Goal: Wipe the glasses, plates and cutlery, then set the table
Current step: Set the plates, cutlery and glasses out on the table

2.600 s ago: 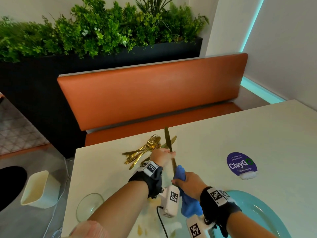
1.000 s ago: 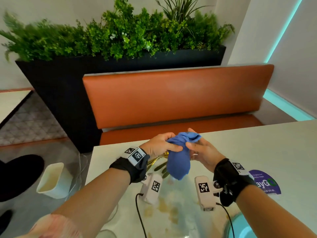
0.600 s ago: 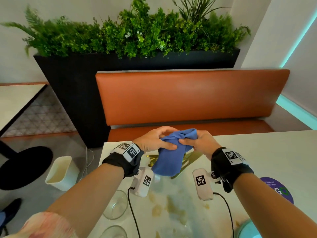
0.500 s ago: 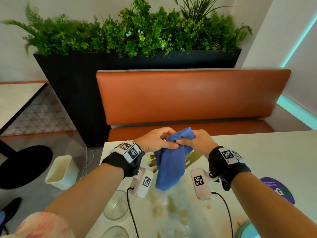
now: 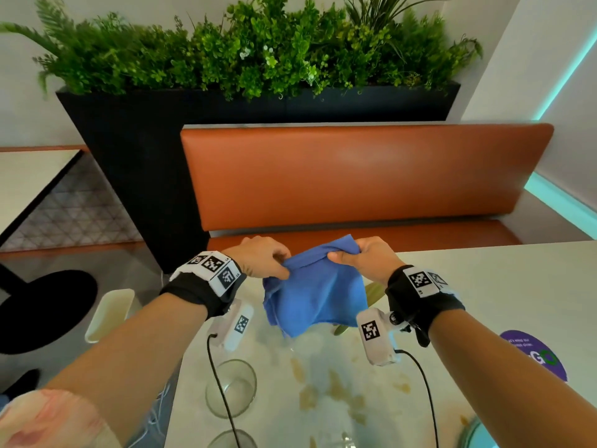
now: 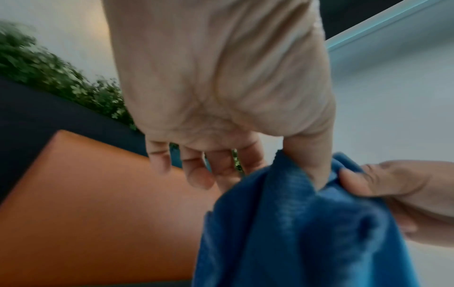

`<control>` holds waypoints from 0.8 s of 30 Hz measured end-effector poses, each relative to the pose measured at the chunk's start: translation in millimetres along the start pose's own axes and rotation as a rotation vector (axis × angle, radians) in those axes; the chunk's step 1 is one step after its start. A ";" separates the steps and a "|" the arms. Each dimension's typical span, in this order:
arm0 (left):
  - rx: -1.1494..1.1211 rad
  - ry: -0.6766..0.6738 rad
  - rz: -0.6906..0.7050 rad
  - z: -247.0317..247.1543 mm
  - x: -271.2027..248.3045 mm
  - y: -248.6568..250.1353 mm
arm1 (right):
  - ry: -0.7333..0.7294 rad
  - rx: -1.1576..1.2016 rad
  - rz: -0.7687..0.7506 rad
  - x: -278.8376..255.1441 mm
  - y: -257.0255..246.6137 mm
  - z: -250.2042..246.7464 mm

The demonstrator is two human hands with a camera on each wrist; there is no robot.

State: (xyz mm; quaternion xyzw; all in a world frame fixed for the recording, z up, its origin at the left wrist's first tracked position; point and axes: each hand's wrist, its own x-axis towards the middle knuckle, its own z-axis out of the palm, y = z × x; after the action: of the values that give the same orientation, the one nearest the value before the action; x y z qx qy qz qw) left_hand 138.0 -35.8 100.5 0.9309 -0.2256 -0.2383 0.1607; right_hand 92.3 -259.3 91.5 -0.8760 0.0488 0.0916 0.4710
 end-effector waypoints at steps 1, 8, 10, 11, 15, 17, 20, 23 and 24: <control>0.025 0.010 -0.025 -3.3 -2.2 -8.5 | -0.002 -0.012 -0.006 3.5 0.2 3.8; 0.196 0.239 -0.218 -25.4 -23.9 -54.9 | 0.003 -0.115 -0.072 28.9 -26.8 55.1; 0.243 0.358 -0.245 -27.7 -30.8 -68.4 | 0.015 -0.132 -0.096 32.8 -38.4 68.8; 0.268 0.377 -0.253 -27.1 -34.4 -75.2 | 0.005 -0.129 -0.102 33.4 -40.8 75.5; 0.281 0.082 -0.327 -9.7 -43.9 -101.7 | -0.202 -0.277 -0.054 30.2 -26.8 110.9; 0.235 -0.101 -0.369 4.8 -44.3 -112.8 | -0.364 -0.428 -0.001 26.5 -10.6 128.7; 0.249 -0.293 -0.421 28.8 -41.7 -120.0 | -0.556 -0.508 0.093 17.3 6.8 146.5; 0.204 -0.315 -0.452 44.5 -40.8 -127.4 | -0.684 -0.512 0.167 11.9 9.7 152.8; 0.169 -0.322 -0.449 46.5 -40.3 -131.0 | -0.701 -0.503 0.180 13.0 9.4 152.2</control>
State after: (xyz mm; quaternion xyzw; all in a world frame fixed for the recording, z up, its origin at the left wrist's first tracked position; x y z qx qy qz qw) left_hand 127.4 86.2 23.4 0.9179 -0.0554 -0.3928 -0.0121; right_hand 86.0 -137.4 -1.0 -0.8717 -0.0618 0.4329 0.2212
